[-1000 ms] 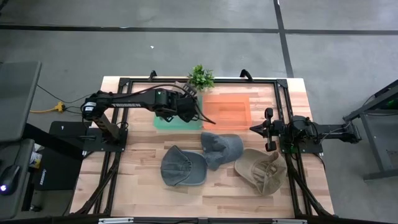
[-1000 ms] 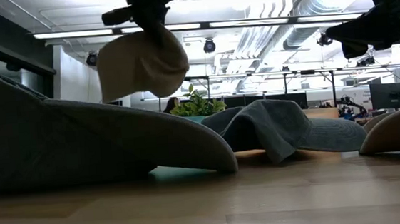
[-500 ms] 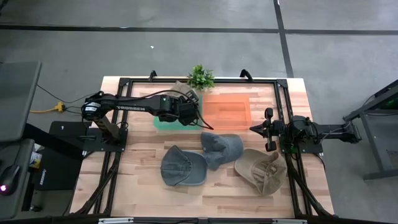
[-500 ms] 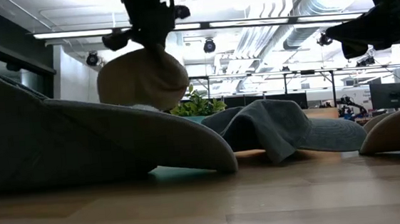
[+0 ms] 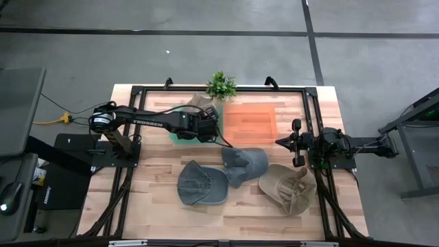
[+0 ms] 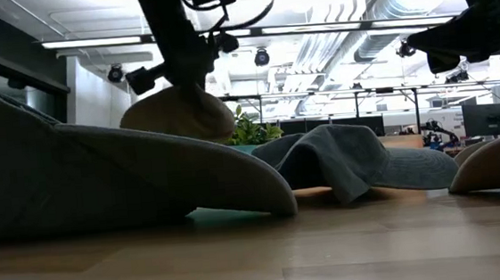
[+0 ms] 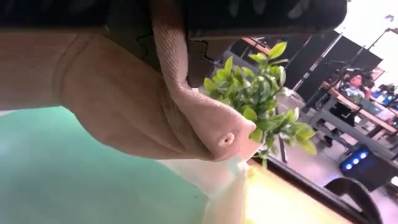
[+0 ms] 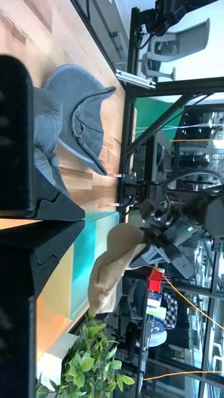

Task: Pick & Place hat
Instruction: Put the left brown cap into the light green bin

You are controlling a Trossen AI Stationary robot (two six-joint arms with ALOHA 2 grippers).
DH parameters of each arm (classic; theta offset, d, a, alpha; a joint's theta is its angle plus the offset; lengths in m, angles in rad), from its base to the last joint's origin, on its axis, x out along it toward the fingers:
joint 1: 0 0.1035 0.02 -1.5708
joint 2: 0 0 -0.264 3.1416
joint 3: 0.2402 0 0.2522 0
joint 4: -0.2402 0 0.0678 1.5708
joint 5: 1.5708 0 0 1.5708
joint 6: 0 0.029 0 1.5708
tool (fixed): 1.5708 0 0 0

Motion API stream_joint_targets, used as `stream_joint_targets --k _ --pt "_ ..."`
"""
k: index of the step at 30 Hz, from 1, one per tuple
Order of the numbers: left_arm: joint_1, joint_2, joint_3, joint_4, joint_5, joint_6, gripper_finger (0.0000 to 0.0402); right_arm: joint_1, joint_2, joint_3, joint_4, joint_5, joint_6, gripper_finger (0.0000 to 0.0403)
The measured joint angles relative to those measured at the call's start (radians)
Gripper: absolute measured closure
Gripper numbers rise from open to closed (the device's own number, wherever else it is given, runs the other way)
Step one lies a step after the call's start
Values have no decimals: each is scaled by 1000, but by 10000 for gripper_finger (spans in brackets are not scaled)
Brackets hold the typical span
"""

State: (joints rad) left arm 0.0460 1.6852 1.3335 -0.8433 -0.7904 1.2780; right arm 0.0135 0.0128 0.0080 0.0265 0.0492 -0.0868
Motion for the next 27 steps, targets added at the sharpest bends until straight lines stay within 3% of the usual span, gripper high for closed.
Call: stream_joint_targets --k 16,21,27 --pt "0 94 -23 73 69 -106 391 0 0 0 0 0 0 402" --pt "0 93 -23 62 102 -176 345 0 0 0 0 0 0 402" --pt "0 93 -23 48 129 -295 249 0 0 0 0 0 0 402"
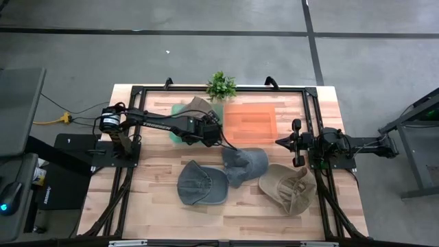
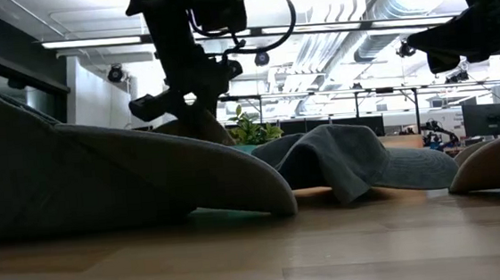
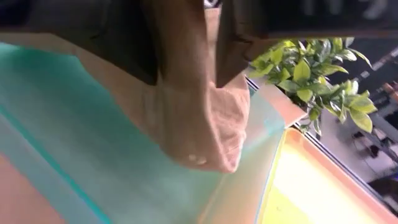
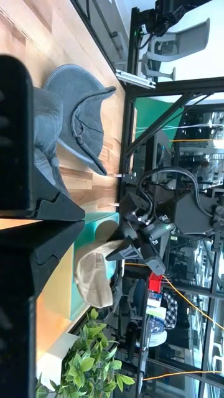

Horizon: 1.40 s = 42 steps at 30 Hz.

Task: Pick & Place hat
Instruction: Put the left brown cap into the light green bin, then put the brown cap into the light green bin

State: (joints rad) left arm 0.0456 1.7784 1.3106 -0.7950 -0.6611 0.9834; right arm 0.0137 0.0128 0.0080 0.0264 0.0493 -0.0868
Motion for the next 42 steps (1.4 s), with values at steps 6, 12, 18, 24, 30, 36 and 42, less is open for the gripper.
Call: stream_joint_targets --k 6,12,18,24,30,36,42 --pt "0 0 0 12 -46 -56 173 0 0 0 0 0 0 402" --pt "0 0 31 -34 -68 -113 154 0 0 0 0 0 0 402" --pt "-7 0 92 -63 44 -199 153 0 0 0 0 0 0 402" --pt "-6 -1 134 -97 106 -298 153 0 0 0 0 0 0 402" --pt "-7 -1 173 -153 155 -447 153 0 0 0 0 0 0 402" --pt "-5 -1 203 -199 278 -670 153 0 0 0 0 0 0 402" --pt "-6 -1 203 -196 405 -812 153 0 0 0 0 0 0 402"
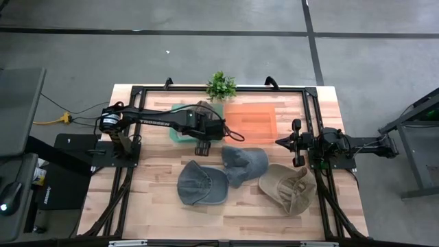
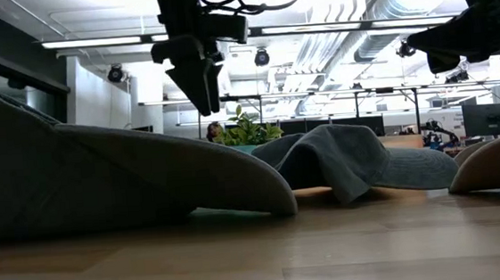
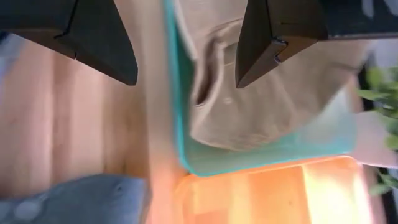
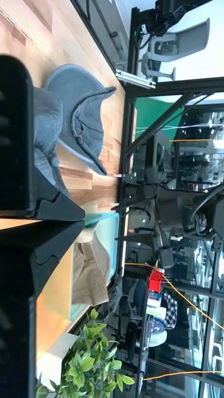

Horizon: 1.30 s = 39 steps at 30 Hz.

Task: Pick & Place hat
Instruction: Put the brown cap into the light green bin

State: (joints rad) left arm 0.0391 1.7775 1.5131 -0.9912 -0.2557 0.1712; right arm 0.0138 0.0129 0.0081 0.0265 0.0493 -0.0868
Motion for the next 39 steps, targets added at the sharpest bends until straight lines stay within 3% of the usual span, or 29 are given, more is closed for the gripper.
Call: stream_joint_targets --k 10,19,26,39 --pt "0 -3 -1 7 134 -174 153 0 0 0 0 0 0 402" --pt "-14 -118 1 75 183 -266 154 0 0 0 0 0 0 402" --pt "-89 -194 -3 76 111 -341 154 0 0 0 0 0 0 402" --pt "-244 -215 -4 82 -20 -493 154 0 0 0 0 0 0 402"
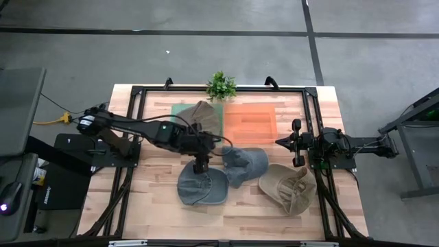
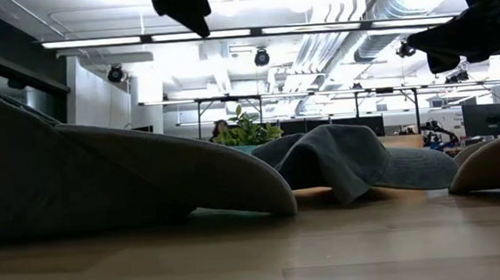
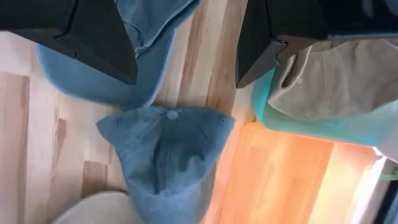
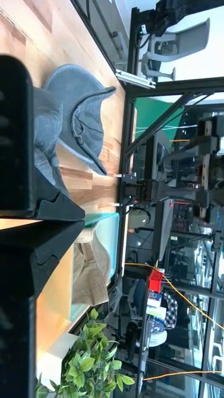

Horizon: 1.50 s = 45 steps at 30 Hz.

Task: Pick & Place hat
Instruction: Put the brown cap into the light green bin

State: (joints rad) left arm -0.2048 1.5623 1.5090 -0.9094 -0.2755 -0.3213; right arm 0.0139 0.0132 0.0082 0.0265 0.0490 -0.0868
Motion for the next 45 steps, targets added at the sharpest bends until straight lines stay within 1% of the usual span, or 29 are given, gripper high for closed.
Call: stream_joint_targets --k 4,7,9,11,14,16,17,18,20,23,25,27,30,34,37,39,45 --pt "-20 -2 -5 8 -49 -34 154 0 0 0 0 0 0 402" --pt "-20 -7 -55 64 -42 -71 154 0 0 0 0 -1 24 402" --pt "-19 -34 -112 100 -23 -98 154 0 0 0 0 -8 130 402" --pt "-19 -60 -169 175 -15 -134 154 0 0 0 0 1 252 402" --pt "-19 -118 -270 206 -2 -188 154 0 0 0 4 14 469 402" --pt "-19 -153 -324 298 -8 -228 154 0 0 0 10 16 621 402" --pt "-19 -183 -358 300 -21 -245 154 0 0 0 11 15 679 402" --pt "-19 -219 -395 291 -31 -262 154 0 0 0 11 11 724 402" --pt "-19 -269 -446 363 -47 -298 154 0 -1 0 11 -6 785 402" --pt "-18 -355 -538 392 -74 -336 154 0 3 0 14 -15 842 402" --pt "-18 -398 -581 452 -82 -357 154 0 8 0 32 -31 880 402" --pt "-18 -442 -615 444 -96 -365 154 0 12 2 28 -33 896 402" --pt "-18 -473 -632 456 -102 -364 154 0 22 18 34 -32 871 402" --pt "-18 -481 -634 448 -104 -340 154 -1 34 79 3 -28 832 402" --pt "-18 -484 -634 448 -104 -332 154 -1 66 168 -130 -26 784 402" --pt "-18 -483 -634 445 -104 -319 154 -1 101 246 -252 -17 762 402" --pt "-18 -483 -634 448 -102 -285 154 -1 249 510 -590 -33 749 402"
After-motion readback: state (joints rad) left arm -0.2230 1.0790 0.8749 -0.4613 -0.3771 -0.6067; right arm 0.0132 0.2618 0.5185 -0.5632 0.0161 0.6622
